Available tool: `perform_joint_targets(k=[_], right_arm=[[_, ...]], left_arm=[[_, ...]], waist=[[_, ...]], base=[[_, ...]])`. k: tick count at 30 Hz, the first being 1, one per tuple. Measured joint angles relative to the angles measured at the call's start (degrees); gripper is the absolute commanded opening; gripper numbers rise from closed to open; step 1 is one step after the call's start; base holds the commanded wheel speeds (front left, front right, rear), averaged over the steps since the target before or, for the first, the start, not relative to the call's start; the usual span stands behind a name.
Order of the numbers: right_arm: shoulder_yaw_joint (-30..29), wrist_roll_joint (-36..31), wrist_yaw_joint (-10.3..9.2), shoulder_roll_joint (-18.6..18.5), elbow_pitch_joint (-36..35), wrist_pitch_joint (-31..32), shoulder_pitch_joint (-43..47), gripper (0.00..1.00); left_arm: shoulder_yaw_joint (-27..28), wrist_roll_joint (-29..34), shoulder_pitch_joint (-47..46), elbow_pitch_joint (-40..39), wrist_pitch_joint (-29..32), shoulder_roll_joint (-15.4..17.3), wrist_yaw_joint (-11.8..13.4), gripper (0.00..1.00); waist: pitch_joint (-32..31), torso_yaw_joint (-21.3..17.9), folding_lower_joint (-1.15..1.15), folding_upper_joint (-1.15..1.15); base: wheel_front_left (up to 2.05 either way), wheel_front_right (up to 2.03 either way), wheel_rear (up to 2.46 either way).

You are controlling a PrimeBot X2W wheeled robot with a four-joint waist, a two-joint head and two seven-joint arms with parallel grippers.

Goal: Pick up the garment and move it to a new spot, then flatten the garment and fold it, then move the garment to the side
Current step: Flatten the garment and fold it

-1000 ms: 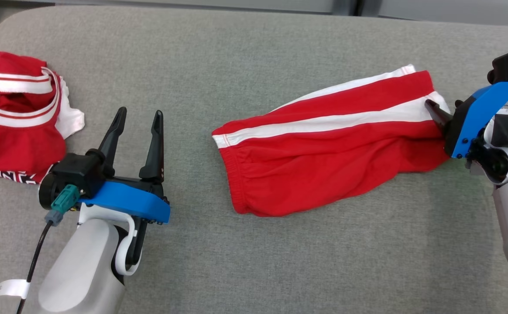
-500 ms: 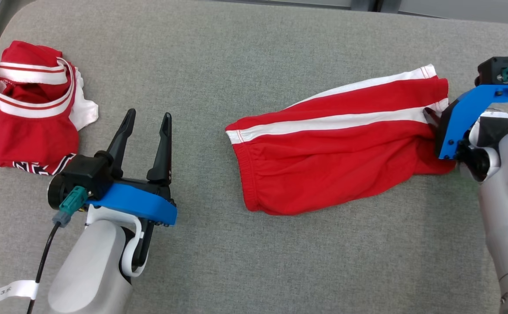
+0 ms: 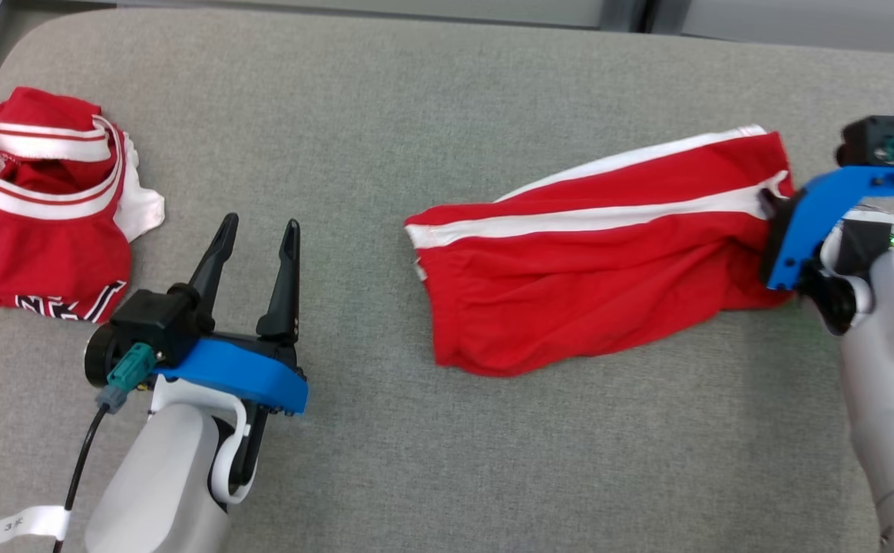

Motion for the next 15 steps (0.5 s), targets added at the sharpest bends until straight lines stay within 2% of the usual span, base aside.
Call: perform_joint_targets(k=[5,10,15], right_arm=[[-1.1,0.2,-0.04,-2.8,-3.5,-1.8,4.1,0.0],[-2.5,-2.3,-0.05,-6.4,-8.9,-1.9,9.3,0.0],[-3.4,-4.8,-0.05,-8.0,-14.8,-0.7,13.6,0.0]], left_arm=[[0.1,0.4,1.4,0.1,0.0,0.5,-0.2,1.0],[0.4,0.4,2.8,0.3,0.0,1.6,0.1,1.0],[0.1,-0.2,4.1,0.3,0.0,1.4,0.1,1.0]], waist=[[-2.1,-1.2,0.0,0.0],[-4.4,-3.1,0.0,0.0],[-7.3,-4.1,0.0,0.0]], base=[[0.0,0.0,0.0],[0.0,0.0,0.0],[0.0,0.0,0.0]])
